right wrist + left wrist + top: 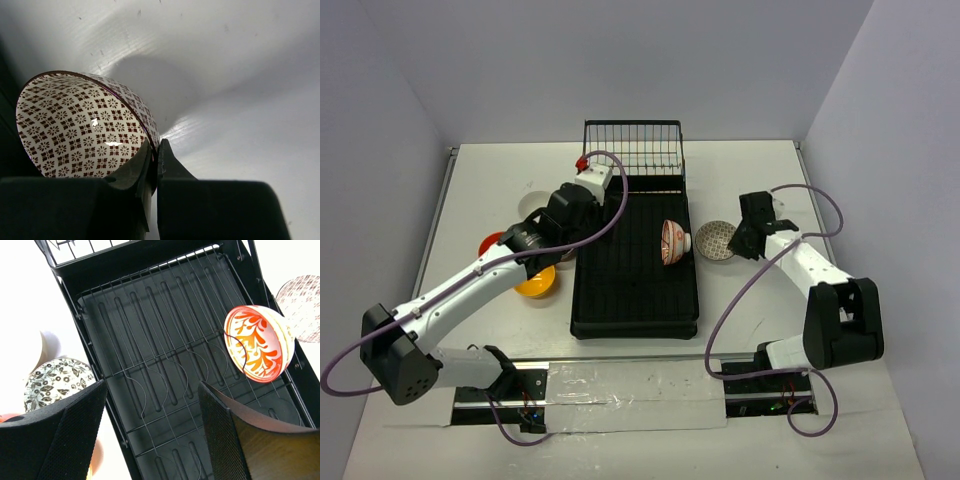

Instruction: Load the bowls into the dish rack

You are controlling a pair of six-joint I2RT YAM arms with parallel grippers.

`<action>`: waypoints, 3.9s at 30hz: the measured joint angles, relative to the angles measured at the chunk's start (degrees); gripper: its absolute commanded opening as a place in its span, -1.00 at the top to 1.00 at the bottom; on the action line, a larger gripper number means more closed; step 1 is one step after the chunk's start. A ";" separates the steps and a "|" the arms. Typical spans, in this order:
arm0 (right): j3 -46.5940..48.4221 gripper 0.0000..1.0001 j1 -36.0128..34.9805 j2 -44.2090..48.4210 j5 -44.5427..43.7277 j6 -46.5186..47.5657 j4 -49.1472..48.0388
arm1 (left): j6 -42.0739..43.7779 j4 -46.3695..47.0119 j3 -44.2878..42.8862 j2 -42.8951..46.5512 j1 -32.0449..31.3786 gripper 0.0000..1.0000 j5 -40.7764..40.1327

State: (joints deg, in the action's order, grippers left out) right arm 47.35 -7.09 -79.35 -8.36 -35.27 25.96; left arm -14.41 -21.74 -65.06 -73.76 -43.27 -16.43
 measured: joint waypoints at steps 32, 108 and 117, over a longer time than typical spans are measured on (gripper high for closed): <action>32.98 1.00 -21.40 3.39 0.66 8.15 14.56 | 20.57 4.70 -0.28 7.76 -15.76 -0.52 -3.10; 33.27 0.15 -31.67 -0.57 14.47 13.46 15.08 | 36.96 -0.31 2.97 -9.66 -24.04 1.00 -10.60; 33.40 -0.07 -31.67 -0.85 14.78 13.22 15.13 | 35.87 -0.57 2.97 -9.68 -23.80 0.99 -9.88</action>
State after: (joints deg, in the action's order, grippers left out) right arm 80.75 -38.76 -80.20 6.42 -22.04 41.08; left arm 21.45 -22.31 -62.08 -83.44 -67.07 -26.30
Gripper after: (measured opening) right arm 0.504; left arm 0.132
